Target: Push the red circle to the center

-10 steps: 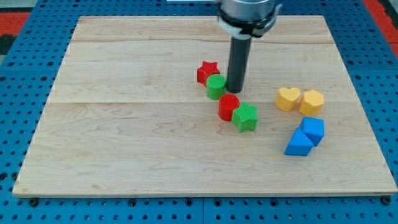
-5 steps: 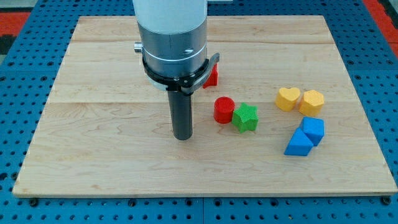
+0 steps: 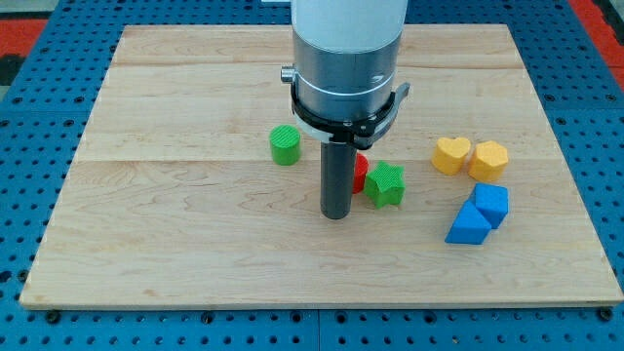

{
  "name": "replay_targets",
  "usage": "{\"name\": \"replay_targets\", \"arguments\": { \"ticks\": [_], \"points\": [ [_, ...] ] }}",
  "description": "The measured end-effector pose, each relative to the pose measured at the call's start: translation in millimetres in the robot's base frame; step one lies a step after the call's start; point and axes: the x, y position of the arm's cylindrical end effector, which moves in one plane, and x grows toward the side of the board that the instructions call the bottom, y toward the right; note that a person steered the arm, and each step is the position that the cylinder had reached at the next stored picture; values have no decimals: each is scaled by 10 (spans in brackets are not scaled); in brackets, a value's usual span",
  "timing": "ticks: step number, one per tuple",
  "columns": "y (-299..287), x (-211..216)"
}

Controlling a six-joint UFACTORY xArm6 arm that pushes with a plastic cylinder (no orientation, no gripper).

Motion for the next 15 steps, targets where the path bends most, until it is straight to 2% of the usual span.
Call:
{"name": "replay_targets", "arguments": {
  "ticks": [6,9,12,15],
  "points": [
    [-2,-42],
    [34,-330],
    [53,-382],
    [120,-684]
  ]
}}
